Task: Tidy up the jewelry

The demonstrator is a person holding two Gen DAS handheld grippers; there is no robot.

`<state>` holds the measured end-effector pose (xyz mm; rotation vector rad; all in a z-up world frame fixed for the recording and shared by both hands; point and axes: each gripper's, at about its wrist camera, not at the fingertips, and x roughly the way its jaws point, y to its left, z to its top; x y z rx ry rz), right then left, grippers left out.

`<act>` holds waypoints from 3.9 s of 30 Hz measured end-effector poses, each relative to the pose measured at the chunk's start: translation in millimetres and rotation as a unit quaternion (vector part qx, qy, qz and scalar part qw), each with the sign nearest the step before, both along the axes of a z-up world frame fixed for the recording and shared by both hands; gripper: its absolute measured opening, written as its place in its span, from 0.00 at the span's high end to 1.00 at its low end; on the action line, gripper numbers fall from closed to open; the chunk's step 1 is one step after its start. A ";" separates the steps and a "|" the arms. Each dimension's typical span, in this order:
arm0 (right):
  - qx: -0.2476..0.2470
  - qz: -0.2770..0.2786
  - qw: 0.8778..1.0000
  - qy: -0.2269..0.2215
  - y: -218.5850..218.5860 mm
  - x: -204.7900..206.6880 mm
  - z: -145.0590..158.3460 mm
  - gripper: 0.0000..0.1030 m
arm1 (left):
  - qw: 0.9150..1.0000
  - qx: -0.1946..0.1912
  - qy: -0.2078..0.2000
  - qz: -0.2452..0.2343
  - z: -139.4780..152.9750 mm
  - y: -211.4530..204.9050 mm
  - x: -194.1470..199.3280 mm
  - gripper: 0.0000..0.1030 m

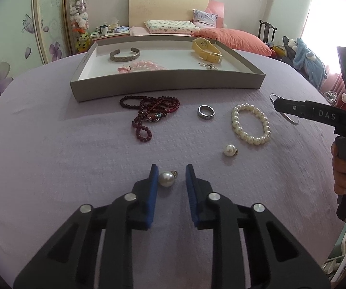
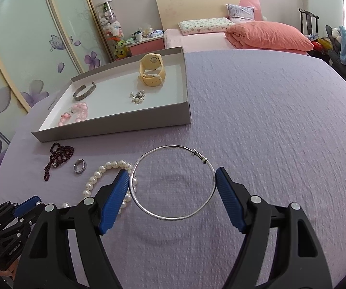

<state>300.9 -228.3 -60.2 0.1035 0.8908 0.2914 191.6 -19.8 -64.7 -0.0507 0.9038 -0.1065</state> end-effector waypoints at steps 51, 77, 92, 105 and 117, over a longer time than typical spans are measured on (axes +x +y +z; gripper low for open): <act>0.025 0.050 0.988 -0.146 53.9 11.9 109.3 0.29 | 0.983 -0.040 -0.160 0.078 129.3 63.6 56.5 0.85; -0.017 0.046 0.996 -0.068 91.3 128.3 31.6 0.28 | 0.988 -0.056 -0.103 0.096 86.0 76.1 193.4 0.85; -0.038 0.038 0.998 -0.036 94.8 133.7 13.0 0.27 | 0.991 -0.054 -0.086 0.087 69.1 74.3 202.6 0.85; -0.024 0.041 0.998 -0.042 84.9 123.1 18.2 0.24 | 0.992 -0.055 -0.071 0.083 57.8 71.3 206.4 0.85; -0.018 0.047 0.998 -0.042 82.0 117.8 18.7 0.24 | 0.994 -0.057 -0.054 0.081 46.5 68.8 212.1 0.82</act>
